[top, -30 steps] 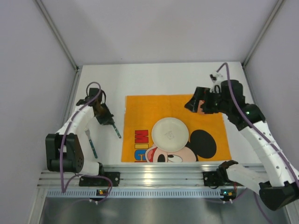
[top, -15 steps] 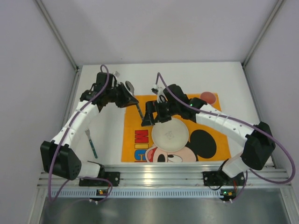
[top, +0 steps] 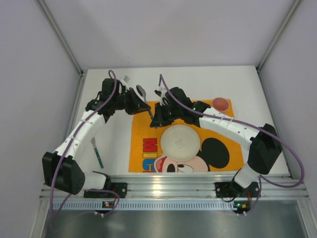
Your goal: Set the dinner table for one person
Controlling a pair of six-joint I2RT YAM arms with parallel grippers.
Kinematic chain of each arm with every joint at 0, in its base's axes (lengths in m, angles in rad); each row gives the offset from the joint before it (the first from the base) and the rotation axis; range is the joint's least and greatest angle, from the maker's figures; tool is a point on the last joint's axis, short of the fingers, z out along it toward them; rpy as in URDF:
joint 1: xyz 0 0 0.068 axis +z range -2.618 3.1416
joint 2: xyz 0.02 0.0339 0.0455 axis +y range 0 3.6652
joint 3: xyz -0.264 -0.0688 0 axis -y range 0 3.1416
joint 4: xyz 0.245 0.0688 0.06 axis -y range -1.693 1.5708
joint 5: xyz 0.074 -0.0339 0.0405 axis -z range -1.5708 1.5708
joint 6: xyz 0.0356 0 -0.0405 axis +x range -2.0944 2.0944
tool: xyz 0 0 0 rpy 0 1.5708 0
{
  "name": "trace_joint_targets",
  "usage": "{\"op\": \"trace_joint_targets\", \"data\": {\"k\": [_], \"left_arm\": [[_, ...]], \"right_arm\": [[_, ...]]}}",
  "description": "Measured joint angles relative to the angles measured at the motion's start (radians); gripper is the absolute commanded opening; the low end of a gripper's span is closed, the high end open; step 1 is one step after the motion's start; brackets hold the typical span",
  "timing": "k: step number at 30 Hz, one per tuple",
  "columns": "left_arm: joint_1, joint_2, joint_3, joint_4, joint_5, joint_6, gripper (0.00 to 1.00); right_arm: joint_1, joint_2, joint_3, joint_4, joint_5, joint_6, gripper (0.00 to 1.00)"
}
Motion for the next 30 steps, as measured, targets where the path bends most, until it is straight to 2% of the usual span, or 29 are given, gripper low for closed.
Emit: {"op": "trace_joint_targets", "data": {"k": [1,2,3,4,6,7,8,11,19,24,30], "left_arm": [[0.001,-0.001,-0.007,0.010,0.004,-0.001,0.02],[0.001,-0.001,-0.010,0.017,0.005,-0.002,0.12],[0.000,-0.001,-0.014,0.027,0.006,-0.002,0.23],[0.001,-0.002,-0.016,0.036,0.010,0.000,0.45],[0.000,-0.002,-0.020,0.053,0.037,0.000,0.62],[0.000,-0.006,-0.022,0.063,0.058,0.000,0.79],[0.000,-0.012,-0.026,0.071,0.074,0.007,0.90],[0.000,-0.049,-0.042,0.071,0.100,0.022,0.95],[0.016,-0.223,-0.168,-0.025,0.014,0.134,0.95],[0.040,-0.233,-0.229,-0.088,-0.034,0.183,0.93],[0.041,-0.218,-0.238,-0.114,-0.060,0.209,0.93]], "right_arm": [[0.002,0.000,0.000,-0.001,0.009,-0.002,0.00],[0.005,-0.001,0.000,-0.002,0.021,-0.002,0.00],[0.006,-0.002,0.000,-0.003,0.034,-0.002,0.00],[0.008,-0.006,-0.001,-0.003,0.047,-0.004,0.00],[0.010,-0.021,-0.012,-0.002,0.074,-0.008,0.00],[0.008,-0.039,-0.033,0.002,0.090,-0.008,0.00],[0.005,-0.058,-0.056,-0.003,0.103,-0.008,0.00],[-0.024,-0.142,-0.174,-0.010,0.134,-0.006,0.00],[-0.206,-0.463,-0.546,-0.143,0.208,0.005,0.00],[-0.306,-0.611,-0.644,-0.220,0.233,-0.008,0.00],[-0.326,-0.626,-0.698,-0.273,0.241,-0.005,0.00]]}}
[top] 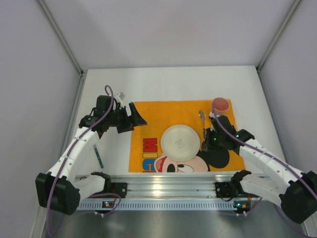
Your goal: Set the dinner table for one person
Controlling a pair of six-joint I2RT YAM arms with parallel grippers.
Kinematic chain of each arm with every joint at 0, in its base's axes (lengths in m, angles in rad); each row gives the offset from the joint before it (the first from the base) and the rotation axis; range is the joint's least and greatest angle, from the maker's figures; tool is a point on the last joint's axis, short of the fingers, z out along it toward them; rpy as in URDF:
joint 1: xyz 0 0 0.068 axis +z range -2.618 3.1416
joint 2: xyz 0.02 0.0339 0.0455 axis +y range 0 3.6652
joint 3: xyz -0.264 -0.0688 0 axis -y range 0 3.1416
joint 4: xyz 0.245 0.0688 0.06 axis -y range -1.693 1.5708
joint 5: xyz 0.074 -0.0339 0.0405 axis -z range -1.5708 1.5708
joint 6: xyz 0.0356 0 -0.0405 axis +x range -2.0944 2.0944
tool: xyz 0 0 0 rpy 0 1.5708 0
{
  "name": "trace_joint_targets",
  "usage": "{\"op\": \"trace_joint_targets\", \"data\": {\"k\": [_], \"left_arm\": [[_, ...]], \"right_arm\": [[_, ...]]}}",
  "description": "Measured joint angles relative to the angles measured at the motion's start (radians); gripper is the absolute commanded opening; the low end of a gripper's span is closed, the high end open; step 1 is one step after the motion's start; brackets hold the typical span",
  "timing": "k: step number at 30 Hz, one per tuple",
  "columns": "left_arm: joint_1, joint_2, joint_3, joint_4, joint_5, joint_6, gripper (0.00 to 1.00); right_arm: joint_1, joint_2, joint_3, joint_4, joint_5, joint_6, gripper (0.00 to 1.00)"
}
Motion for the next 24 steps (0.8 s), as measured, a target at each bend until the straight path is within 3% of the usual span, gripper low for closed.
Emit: {"op": "trace_joint_targets", "data": {"k": [5,6,7,10,18,21,24], "left_arm": [[0.003,0.003,0.000,-0.023,-0.038,0.008,0.93],[0.005,0.005,0.000,-0.028,-0.047,0.010,0.93],[0.008,0.005,0.000,-0.034,-0.056,0.011,0.92],[0.029,0.010,0.000,-0.056,-0.090,0.018,0.92],[0.088,0.021,0.001,-0.088,-0.131,0.030,0.92],[0.101,0.035,0.006,-0.114,-0.178,0.034,0.94],[0.126,0.058,0.030,-0.162,-0.281,0.037,0.95]], "right_arm": [[0.000,0.037,0.000,-0.013,0.017,0.023,0.00],[0.000,0.055,0.000,-0.015,0.018,0.026,0.03],[-0.001,0.078,0.000,-0.018,0.020,0.032,0.13],[-0.001,0.148,-0.004,-0.022,0.023,0.045,0.22],[-0.001,0.200,-0.004,-0.056,0.067,0.081,0.30],[-0.001,0.200,0.002,-0.105,0.097,0.098,0.50],[0.000,0.200,0.034,-0.166,0.117,0.105,0.62]]}}
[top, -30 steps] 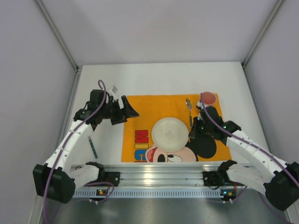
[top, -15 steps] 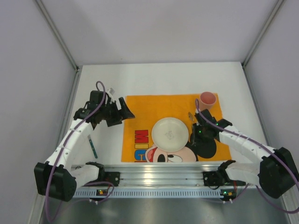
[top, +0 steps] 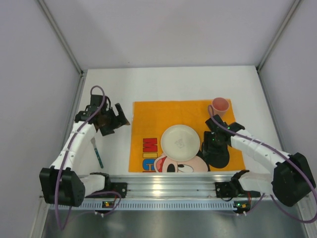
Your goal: Set the dinner table for one person
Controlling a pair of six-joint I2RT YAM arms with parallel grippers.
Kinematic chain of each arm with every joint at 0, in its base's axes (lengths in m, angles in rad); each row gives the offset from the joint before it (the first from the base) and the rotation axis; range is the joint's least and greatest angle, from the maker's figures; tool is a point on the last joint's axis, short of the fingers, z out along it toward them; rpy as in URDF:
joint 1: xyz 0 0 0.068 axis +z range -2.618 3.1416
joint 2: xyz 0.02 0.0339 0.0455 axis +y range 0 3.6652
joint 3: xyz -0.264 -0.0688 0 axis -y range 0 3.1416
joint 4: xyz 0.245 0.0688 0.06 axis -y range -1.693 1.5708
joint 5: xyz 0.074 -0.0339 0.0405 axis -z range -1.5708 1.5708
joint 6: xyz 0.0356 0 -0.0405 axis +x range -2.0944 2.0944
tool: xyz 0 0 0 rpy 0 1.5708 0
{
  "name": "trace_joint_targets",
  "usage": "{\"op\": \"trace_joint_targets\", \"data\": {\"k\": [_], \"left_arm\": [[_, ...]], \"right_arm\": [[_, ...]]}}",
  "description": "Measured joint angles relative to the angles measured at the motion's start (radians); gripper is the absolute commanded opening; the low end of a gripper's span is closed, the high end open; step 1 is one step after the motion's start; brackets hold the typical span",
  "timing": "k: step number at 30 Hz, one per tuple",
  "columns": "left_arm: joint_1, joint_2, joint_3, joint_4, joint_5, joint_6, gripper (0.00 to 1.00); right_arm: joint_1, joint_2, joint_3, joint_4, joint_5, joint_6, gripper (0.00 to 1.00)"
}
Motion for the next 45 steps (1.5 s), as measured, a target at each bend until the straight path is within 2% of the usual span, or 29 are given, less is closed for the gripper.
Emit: {"op": "trace_joint_targets", "data": {"k": [3,7,9,11,20,24,28,29,30,32,33,34,36,38,42,43,45], "left_arm": [[0.076,0.038,0.032,-0.060,-0.139,-0.002,0.95],[0.284,0.085,0.032,-0.115,-0.272,-0.013,0.94],[0.399,0.110,0.017,-0.119,-0.294,-0.013,0.94],[0.466,0.140,-0.003,-0.119,-0.308,-0.014,0.94],[0.509,0.267,-0.108,-0.084,-0.258,-0.016,0.92],[0.510,0.293,-0.116,-0.054,-0.263,-0.033,0.87],[0.510,0.387,-0.113,-0.034,-0.248,-0.048,0.81],[0.513,0.396,-0.108,-0.034,-0.239,-0.047,0.78],[0.515,0.397,-0.108,-0.032,-0.233,-0.049,0.66],[0.516,0.410,-0.106,-0.016,-0.201,-0.060,0.58],[0.516,0.417,-0.101,-0.015,-0.193,-0.061,0.49],[0.516,0.426,-0.097,-0.015,-0.185,-0.066,0.46],[0.513,0.447,-0.085,-0.016,-0.169,-0.073,0.46],[0.501,0.485,-0.049,-0.041,-0.167,-0.079,0.40],[0.439,0.597,0.094,-0.094,-0.154,-0.098,0.23],[0.415,0.637,0.148,-0.104,-0.153,-0.102,0.15],[0.371,0.705,0.247,-0.123,-0.162,-0.111,0.06]], "right_arm": [[0.008,-0.003,0.081,-0.055,0.016,-0.001,0.71],[0.019,-0.004,0.210,-0.086,0.019,-0.011,0.73],[0.022,-0.003,0.255,-0.088,0.018,-0.017,0.73],[0.022,0.006,0.282,-0.091,0.016,-0.026,0.73],[0.024,0.108,0.337,-0.120,-0.004,-0.079,0.75],[0.024,0.173,0.377,-0.118,-0.013,-0.114,0.75],[0.019,0.241,0.410,-0.116,-0.026,-0.148,0.75],[0.016,0.253,0.419,-0.116,-0.029,-0.157,0.75],[0.012,0.262,0.425,-0.115,-0.031,-0.163,0.75],[0.005,0.277,0.442,-0.116,-0.042,-0.179,0.75],[-0.001,0.284,0.451,-0.116,-0.046,-0.188,0.75],[-0.006,0.289,0.460,-0.116,-0.050,-0.196,0.75],[-0.014,0.297,0.474,-0.116,-0.056,-0.207,0.75],[-0.023,0.305,0.488,-0.115,-0.064,-0.218,0.75],[-0.032,0.324,0.504,-0.113,-0.072,-0.234,0.75],[-0.034,0.329,0.506,-0.113,-0.072,-0.237,0.75],[-0.035,0.338,0.507,-0.110,-0.073,-0.241,0.75]]}}
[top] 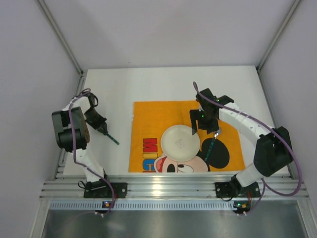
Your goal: Set the dinner table for one person
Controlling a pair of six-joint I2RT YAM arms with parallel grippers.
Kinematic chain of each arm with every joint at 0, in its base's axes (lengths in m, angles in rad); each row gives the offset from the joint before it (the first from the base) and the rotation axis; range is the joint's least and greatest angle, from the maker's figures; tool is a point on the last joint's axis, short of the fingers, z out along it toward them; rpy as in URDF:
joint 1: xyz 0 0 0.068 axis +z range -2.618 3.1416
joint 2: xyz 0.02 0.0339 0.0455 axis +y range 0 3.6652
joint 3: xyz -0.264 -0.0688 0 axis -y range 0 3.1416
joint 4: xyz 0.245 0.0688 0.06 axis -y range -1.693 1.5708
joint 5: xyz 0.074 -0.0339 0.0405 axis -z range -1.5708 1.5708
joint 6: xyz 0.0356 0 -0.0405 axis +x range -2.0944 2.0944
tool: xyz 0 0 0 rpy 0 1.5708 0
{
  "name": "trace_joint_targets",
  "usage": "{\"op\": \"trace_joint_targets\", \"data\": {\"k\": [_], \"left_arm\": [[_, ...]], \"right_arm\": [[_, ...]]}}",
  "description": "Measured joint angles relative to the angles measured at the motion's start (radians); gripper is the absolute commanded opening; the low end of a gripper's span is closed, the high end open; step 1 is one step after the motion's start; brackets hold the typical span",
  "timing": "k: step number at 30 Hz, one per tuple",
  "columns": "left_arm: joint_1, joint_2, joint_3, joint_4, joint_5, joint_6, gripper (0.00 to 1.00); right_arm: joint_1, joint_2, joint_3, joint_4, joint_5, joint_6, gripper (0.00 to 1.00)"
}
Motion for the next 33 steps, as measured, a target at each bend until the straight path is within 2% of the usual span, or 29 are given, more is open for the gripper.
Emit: {"op": "trace_joint_targets", "data": {"k": [1,2,6,8,11,16,20,25,28,33], "left_arm": [[-0.020,0.034,0.049,-0.013,-0.008,-0.002,0.01],[-0.039,0.065,0.097,-0.024,-0.015,-0.004,0.00],[-0.108,0.185,0.305,-0.039,-0.045,-0.004,0.00],[-0.136,0.217,0.377,0.005,-0.053,0.003,0.00],[-0.196,0.216,0.452,0.094,-0.066,0.051,0.00],[-0.346,0.117,0.463,0.200,-0.017,0.178,0.00],[-0.480,-0.011,0.386,0.246,0.064,0.212,0.00],[-0.602,-0.214,0.084,0.296,0.138,0.197,0.00],[-0.666,-0.254,-0.043,0.301,0.163,0.195,0.00],[-0.752,-0.255,-0.125,0.308,0.185,0.208,0.00]], "right_arm": [[-0.001,0.004,0.000,0.000,-0.001,0.000,0.75],[-0.001,0.007,0.000,0.000,-0.002,-0.001,0.75],[-0.011,0.008,0.006,0.000,-0.006,-0.006,0.75],[-0.017,0.008,0.012,-0.001,-0.006,-0.007,0.75],[-0.025,0.008,0.027,0.000,-0.007,-0.007,0.75],[-0.026,0.008,0.067,0.000,-0.018,-0.007,0.77],[-0.026,0.006,0.093,-0.001,-0.021,-0.005,0.77],[-0.026,-0.029,0.092,-0.011,-0.021,0.006,0.77],[-0.026,-0.074,0.081,-0.013,-0.020,0.020,0.78],[-0.027,-0.164,0.032,-0.024,-0.017,0.042,0.78]]}}
